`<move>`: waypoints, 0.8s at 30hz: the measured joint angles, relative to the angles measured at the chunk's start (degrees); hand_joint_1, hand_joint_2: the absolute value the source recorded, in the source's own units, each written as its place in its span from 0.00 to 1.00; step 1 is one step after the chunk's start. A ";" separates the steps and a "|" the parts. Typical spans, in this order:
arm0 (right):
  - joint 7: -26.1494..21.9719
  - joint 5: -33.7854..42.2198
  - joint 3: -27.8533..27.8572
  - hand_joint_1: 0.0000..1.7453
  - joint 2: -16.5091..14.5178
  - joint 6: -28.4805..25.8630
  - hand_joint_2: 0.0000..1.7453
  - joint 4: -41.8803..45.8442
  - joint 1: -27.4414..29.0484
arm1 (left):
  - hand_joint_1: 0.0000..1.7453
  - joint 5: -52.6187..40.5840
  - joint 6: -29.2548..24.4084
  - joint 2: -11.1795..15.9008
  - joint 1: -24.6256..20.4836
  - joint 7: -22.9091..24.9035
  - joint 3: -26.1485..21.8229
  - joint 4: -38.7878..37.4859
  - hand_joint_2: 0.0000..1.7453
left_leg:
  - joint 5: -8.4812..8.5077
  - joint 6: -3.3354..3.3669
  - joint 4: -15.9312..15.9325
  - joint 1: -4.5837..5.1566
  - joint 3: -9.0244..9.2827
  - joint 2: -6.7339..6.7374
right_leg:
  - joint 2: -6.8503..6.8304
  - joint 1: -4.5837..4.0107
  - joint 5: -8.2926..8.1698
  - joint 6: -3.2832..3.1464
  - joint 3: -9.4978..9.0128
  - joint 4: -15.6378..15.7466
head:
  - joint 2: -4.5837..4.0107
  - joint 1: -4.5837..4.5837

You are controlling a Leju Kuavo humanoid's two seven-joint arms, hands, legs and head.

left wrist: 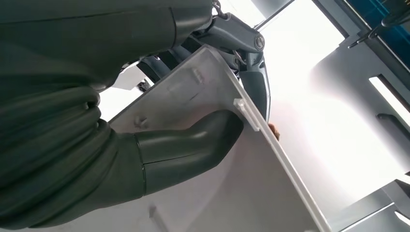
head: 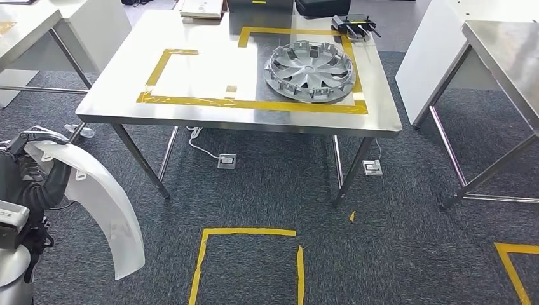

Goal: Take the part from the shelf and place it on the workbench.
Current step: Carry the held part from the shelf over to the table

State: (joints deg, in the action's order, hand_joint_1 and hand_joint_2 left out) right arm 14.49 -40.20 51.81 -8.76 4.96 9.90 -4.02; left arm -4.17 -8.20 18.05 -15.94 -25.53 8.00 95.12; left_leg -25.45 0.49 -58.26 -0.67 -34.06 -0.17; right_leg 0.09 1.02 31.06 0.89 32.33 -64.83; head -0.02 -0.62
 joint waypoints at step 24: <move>-0.03 -0.76 0.02 0.00 -0.07 0.15 0.00 0.00 0.35 | 1.00 -1.14 -0.36 0.16 1.97 0.08 0.13 1.20 1.00 | -0.12 -2.40 -2.93 0.26 -2.40 0.03 | 0.18 -0.28 -1.89 -1.96 -1.93 6.22 | 0.00 -0.29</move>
State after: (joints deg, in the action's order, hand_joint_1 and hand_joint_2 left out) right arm 14.46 -40.96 51.82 -8.84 5.11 9.90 -3.68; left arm -5.31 -8.56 18.21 -13.97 -25.46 8.13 96.32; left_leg -25.57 -1.91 -61.19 -0.41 -36.46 -0.14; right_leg 0.27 0.74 29.17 -1.07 30.40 -58.62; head -0.02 -0.91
